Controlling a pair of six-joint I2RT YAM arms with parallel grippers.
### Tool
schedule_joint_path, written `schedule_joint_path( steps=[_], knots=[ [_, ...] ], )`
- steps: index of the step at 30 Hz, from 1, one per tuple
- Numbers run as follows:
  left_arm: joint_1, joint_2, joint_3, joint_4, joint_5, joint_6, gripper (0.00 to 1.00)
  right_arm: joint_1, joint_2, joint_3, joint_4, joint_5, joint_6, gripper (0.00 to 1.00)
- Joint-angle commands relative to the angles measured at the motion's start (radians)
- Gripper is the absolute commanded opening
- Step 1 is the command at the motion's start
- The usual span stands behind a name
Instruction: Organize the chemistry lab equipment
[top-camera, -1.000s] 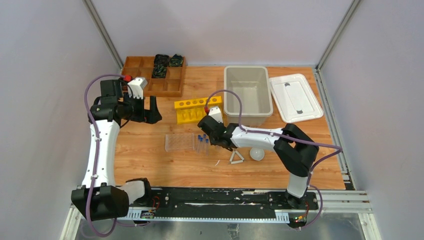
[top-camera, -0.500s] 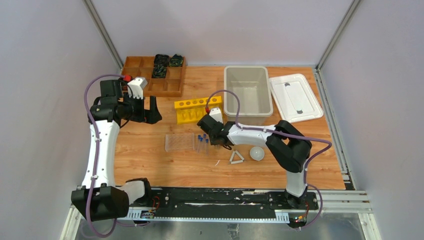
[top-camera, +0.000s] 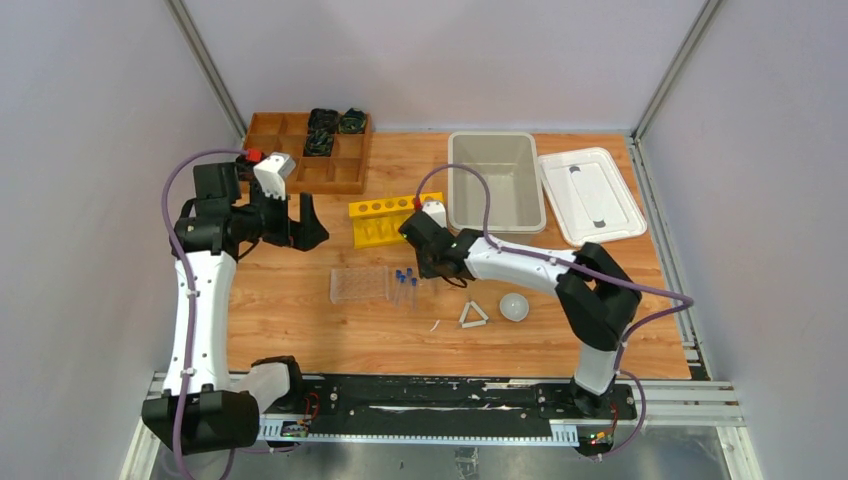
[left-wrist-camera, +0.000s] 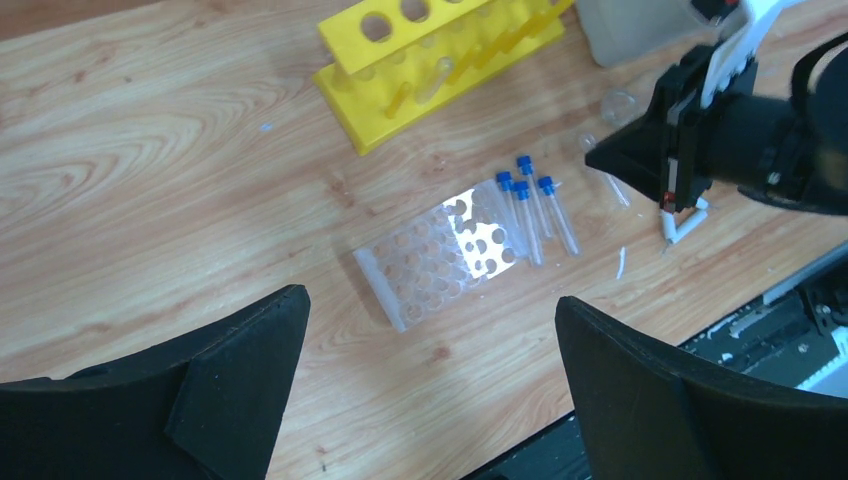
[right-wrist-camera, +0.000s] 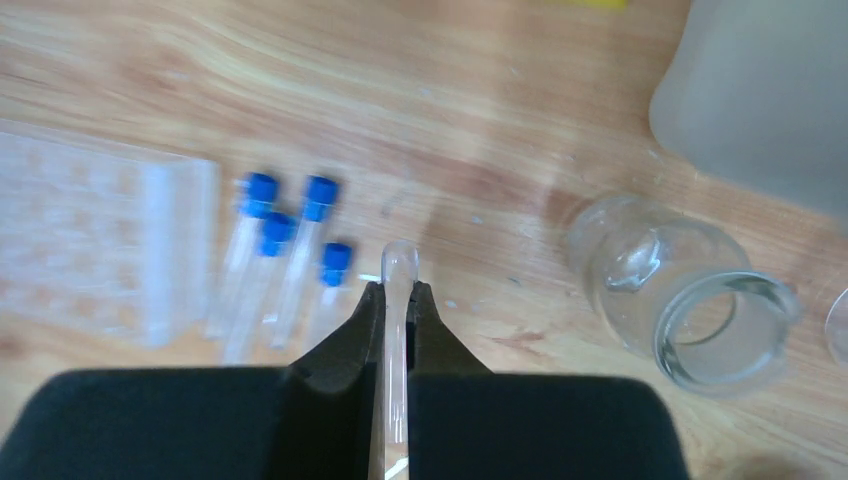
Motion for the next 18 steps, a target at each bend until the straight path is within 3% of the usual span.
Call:
schedule_joint_path(
  steps=[1,5,11,18],
  knots=[
    [0.01,-0.049,-0.026,-0.009,0.15,0.046,1.0,0.024,-0.146,0.124,0.011,-0.067,0.003,0.0],
    [0.01,-0.077,-0.044,-0.009,0.253,0.049,1.0,0.07,-0.218,0.158,0.144,-0.054,0.024,0.0],
    [0.01,-0.102,-0.034,-0.009,0.415,0.036,0.97,0.178,-0.257,0.121,0.507,0.063,0.025,0.0],
    [0.01,-0.115,-0.043,-0.008,0.527,0.012,0.86,0.254,-0.21,0.205,0.632,0.071,0.027,0.0]
  ],
)
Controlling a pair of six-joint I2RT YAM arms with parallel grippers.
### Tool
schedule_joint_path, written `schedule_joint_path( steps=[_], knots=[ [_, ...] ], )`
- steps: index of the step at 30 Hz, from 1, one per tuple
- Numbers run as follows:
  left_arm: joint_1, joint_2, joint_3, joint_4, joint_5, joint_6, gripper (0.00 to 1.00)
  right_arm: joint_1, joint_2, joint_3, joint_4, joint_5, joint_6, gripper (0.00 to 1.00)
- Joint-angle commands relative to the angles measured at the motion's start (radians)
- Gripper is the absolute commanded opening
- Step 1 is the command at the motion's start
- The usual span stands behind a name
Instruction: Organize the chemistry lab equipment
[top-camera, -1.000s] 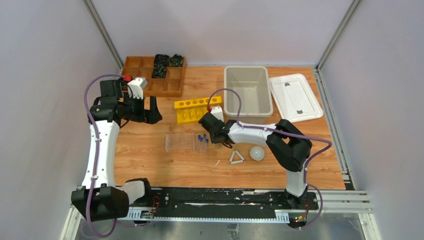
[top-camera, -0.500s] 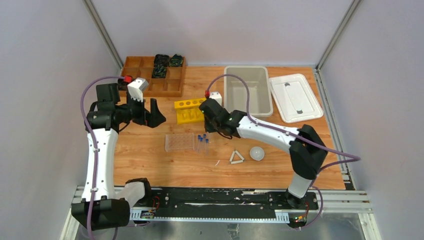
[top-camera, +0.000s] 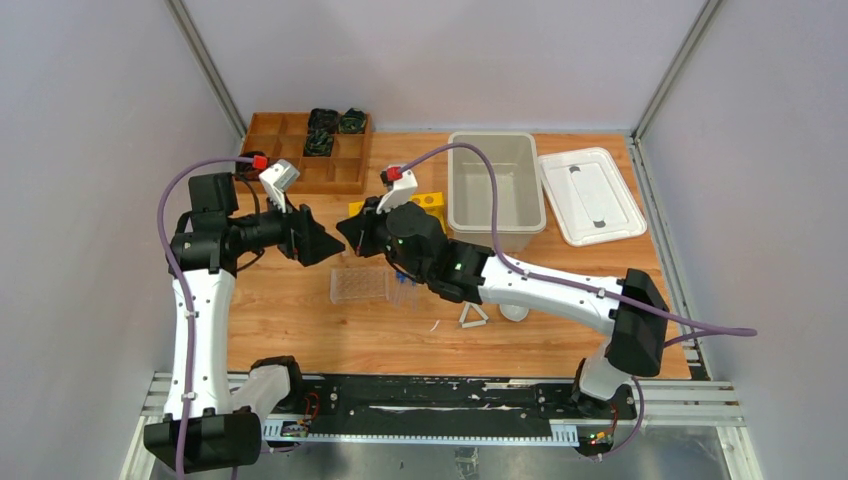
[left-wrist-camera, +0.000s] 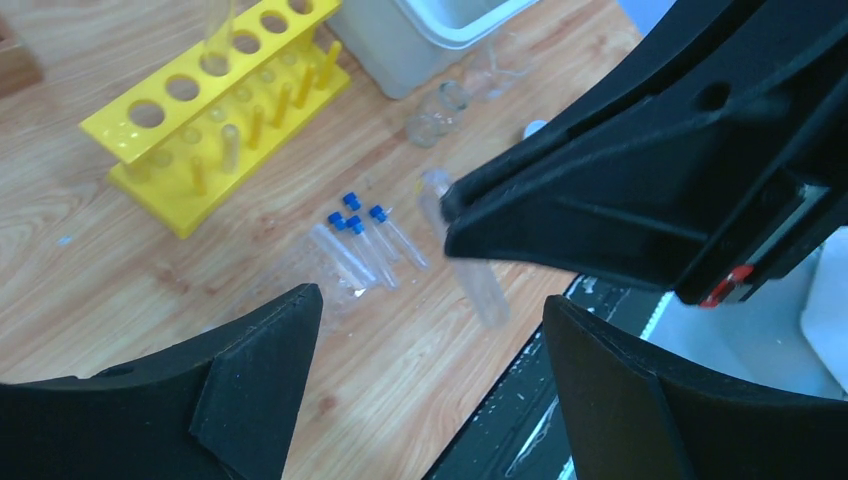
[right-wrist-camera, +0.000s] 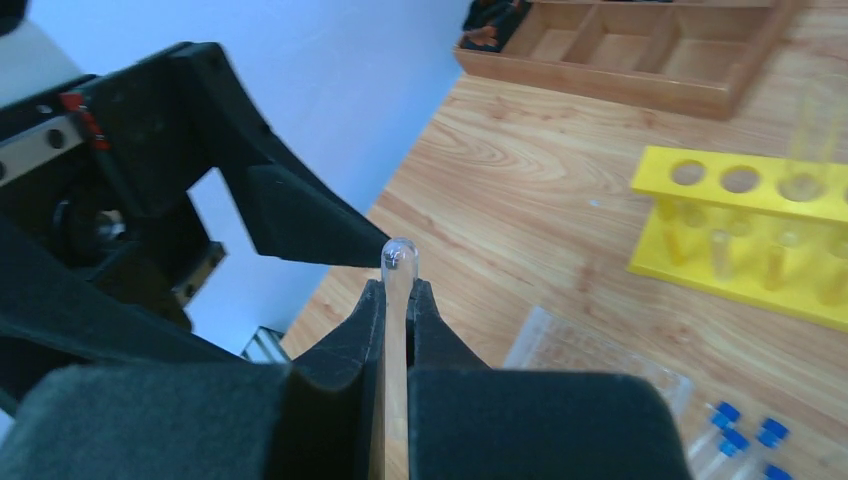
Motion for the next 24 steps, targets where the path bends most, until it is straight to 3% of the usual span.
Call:
schedule_joint_path(
  steps=[1,9,16,19,22,24],
  knots=[
    [0.006,-0.022,-0.007,0.0,0.139,-0.018,0.85,0.04,0.019,0.051,0.155,0.05,0.006,0.0],
    [0.006,-0.015,-0.018,0.0,0.164,-0.027,0.66,0.053,0.019,0.032,0.222,0.066,-0.006,0.0],
    [0.006,-0.003,-0.03,0.0,0.168,-0.027,0.38,0.076,0.007,0.015,0.266,0.087,-0.046,0.0],
    [0.006,-0.006,-0.03,0.0,0.169,-0.021,0.21,0.077,0.019,0.031,0.249,0.095,-0.047,0.0],
    [0.006,-0.017,-0.03,0.0,0.156,0.0,0.1,0.073,0.028,0.09,0.099,0.122,-0.035,0.26],
    [0.006,-0.031,-0.036,0.0,0.145,0.029,0.07,0.062,0.041,0.166,-0.048,0.124,-0.029,0.37]
  ],
)
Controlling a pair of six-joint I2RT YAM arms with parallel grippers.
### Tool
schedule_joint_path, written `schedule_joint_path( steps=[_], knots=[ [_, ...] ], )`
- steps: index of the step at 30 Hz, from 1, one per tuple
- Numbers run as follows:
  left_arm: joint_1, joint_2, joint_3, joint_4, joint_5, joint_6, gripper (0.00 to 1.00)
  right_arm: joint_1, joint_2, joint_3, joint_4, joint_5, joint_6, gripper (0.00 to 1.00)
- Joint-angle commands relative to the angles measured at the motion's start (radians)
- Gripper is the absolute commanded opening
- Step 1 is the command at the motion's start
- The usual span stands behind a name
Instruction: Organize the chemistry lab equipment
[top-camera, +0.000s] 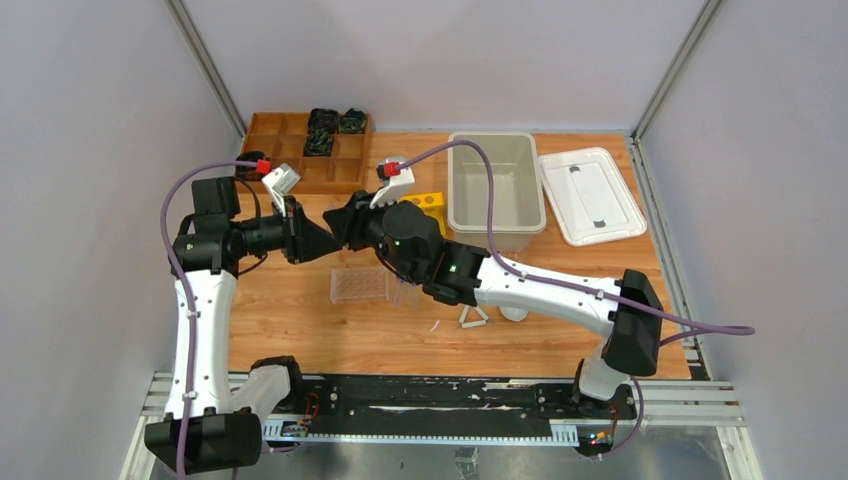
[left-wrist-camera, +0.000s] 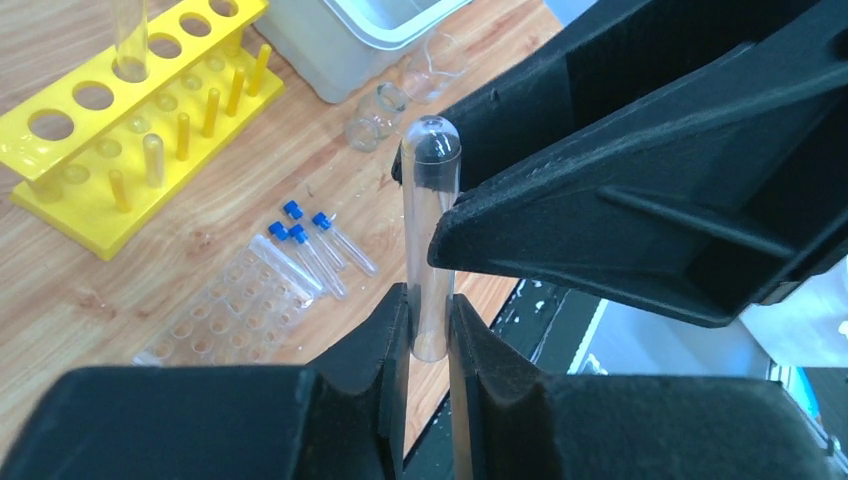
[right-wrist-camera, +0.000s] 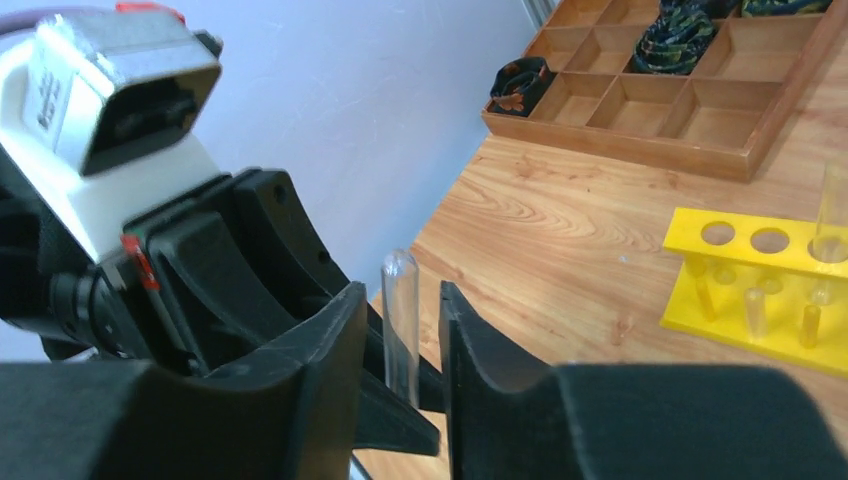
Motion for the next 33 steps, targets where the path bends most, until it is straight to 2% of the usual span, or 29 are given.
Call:
schedule_joint_path(
  steps=[1,4,7,15,23,26,33],
  knots=[
    [0.005,-0.036,-0.016,0.009,-0.008,0.065,0.07,-0.004,0.02,0.162,-0.27,0.049,0.006,0.4],
    [0.005,-0.064,-0.03,0.009,-0.025,0.118,0.07,-0.031,0.034,0.261,-0.451,0.006,0.031,0.49],
    [0.005,-0.077,-0.032,0.008,-0.036,0.158,0.07,-0.044,0.051,0.358,-0.571,-0.021,0.005,0.51],
    [0.005,-0.088,-0.031,0.009,-0.04,0.193,0.07,-0.085,0.07,0.432,-0.637,-0.208,-0.008,0.54],
    [0.004,-0.117,-0.041,0.008,-0.047,0.217,0.07,-0.094,0.129,0.501,-0.668,-0.285,-0.004,0.54],
    [0.004,-0.116,-0.044,0.009,-0.05,0.222,0.06,-0.096,0.15,0.53,-0.678,-0.296,-0.011,0.49],
    [0.004,-0.103,-0.04,0.007,-0.057,0.223,0.07,-0.108,0.18,0.568,-0.701,-0.34,-0.021,0.22]
  ],
)
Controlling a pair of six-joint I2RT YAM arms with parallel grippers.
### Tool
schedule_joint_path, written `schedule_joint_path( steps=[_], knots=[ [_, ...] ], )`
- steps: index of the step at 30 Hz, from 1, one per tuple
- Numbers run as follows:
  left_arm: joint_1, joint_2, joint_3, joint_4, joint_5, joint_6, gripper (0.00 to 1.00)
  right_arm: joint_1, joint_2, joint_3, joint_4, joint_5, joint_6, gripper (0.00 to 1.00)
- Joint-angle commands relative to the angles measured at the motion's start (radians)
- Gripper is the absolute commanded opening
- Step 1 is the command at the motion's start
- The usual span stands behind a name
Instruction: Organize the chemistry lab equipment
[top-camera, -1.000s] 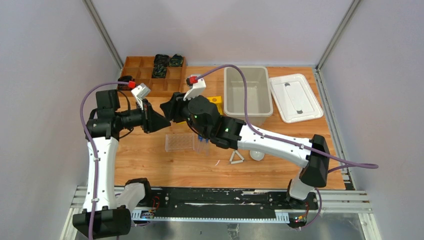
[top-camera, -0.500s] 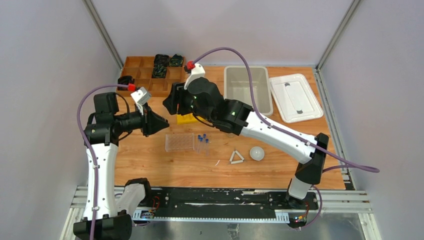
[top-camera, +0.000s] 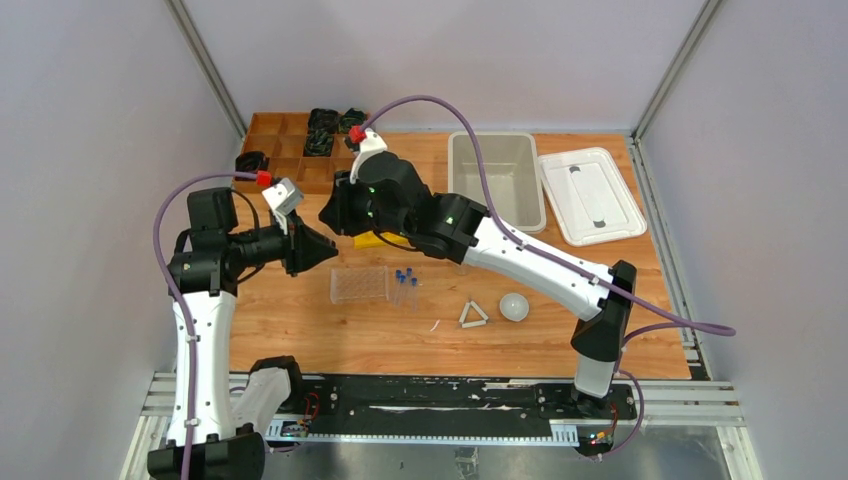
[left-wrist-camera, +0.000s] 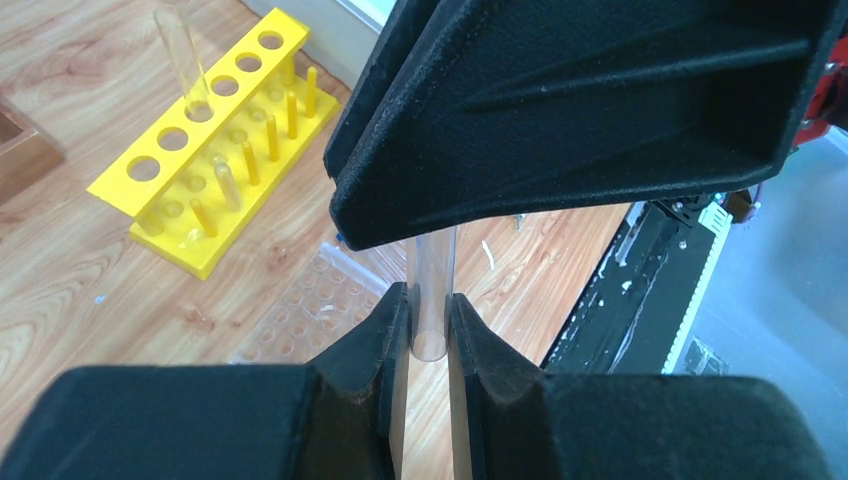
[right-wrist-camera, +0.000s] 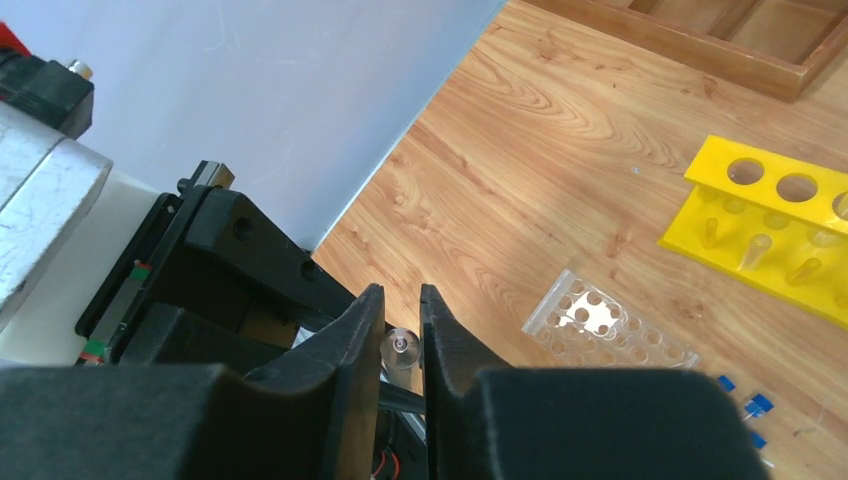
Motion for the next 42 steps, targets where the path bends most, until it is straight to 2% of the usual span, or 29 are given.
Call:
schedule_joint_path(
  steps=[1,3,4,5,6,7,8,10,13,17,21,33,42],
  knots=[
    [0.004,-0.001,0.0,0.008,-0.007,0.02,0.07,-0.023,0.014,0.041,-0.022,-0.053,-0.016,0.17],
    [0.004,0.01,0.008,0.008,-0.023,0.015,0.13,-0.031,0.011,0.04,-0.037,-0.059,-0.018,0.09],
    [0.004,0.022,0.017,0.008,-0.035,0.003,0.27,-0.037,0.005,0.032,-0.04,-0.058,-0.021,0.06],
    [0.004,0.032,0.025,0.008,-0.048,-0.012,0.51,-0.044,-0.002,0.024,-0.042,-0.055,-0.028,0.02],
    [0.004,0.041,0.031,0.008,-0.066,-0.03,0.81,-0.055,-0.011,0.009,-0.044,-0.048,-0.035,0.0],
    [0.004,0.049,0.039,0.008,-0.082,-0.043,0.97,-0.071,-0.024,-0.01,-0.045,-0.047,-0.038,0.0],
    [0.004,0.054,0.042,0.008,-0.1,-0.053,0.99,-0.09,-0.035,-0.025,-0.044,-0.05,-0.038,0.0],
    [0.005,0.064,0.049,0.008,-0.137,-0.063,1.0,-0.131,-0.055,-0.056,-0.038,-0.042,-0.056,0.0],
    [0.004,0.079,0.062,0.008,-0.208,-0.084,1.0,-0.178,-0.09,-0.153,0.03,0.056,-0.144,0.0],
    [0.005,0.109,0.074,0.008,-0.301,-0.107,1.0,-0.199,-0.142,-0.368,0.311,0.209,-0.349,0.0],
    [0.005,0.147,0.072,0.008,-0.372,-0.121,1.0,-0.217,-0.102,-0.485,0.543,0.284,-0.523,0.0],
    [0.004,0.194,0.057,0.008,-0.405,-0.108,1.0,-0.279,0.063,-0.517,0.683,0.23,-0.541,0.0],
    [0.005,0.178,0.034,0.008,-0.399,-0.075,1.0,-0.286,0.111,-0.526,0.692,0.229,-0.521,0.0]
  ],
)
